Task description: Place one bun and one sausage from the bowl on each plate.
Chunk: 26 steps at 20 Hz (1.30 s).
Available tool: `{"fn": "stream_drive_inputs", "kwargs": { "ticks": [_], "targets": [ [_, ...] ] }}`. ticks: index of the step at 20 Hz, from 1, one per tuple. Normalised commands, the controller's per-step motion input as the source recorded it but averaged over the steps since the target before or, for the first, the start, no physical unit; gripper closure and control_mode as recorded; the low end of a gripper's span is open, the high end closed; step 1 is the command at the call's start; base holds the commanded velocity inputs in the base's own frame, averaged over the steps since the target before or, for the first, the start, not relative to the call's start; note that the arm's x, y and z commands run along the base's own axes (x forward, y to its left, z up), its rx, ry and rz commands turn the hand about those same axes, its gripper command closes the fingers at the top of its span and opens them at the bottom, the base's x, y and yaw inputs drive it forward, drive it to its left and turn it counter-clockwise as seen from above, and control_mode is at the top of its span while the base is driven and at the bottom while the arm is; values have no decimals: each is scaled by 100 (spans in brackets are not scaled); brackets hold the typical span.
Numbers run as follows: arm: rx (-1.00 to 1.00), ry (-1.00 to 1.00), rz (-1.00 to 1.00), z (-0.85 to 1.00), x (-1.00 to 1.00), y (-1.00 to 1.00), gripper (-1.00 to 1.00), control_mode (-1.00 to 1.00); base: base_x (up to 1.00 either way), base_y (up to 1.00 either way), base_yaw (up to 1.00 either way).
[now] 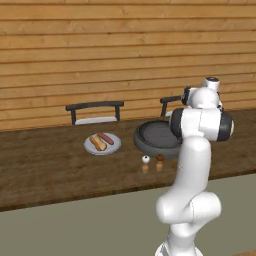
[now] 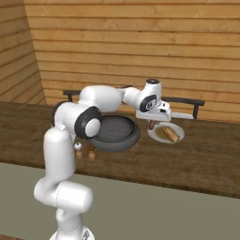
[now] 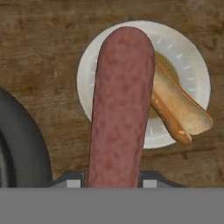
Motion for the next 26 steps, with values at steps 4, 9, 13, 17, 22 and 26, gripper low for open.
{"fn": "stream_drive_inputs", "kwargs": {
  "ticks": [4, 9, 13, 17, 22, 26],
  "targets": [
    [0, 10, 10, -40, 41, 0, 100, -100, 0, 0, 0],
    [-3, 30, 13, 0, 20, 1, 100, -100, 0, 0, 0],
    [0, 12, 8, -26, 0, 4, 100, -100, 0, 0, 0],
    [0, 0, 9, -56, 0, 6, 100, -100, 0, 0, 0],
    [-1, -3, 8, -22, 17, 0, 100, -100, 0, 0, 0],
    [0, 0, 6, 0, 37, -7, 100, -100, 0, 0, 0]
  ]
}}
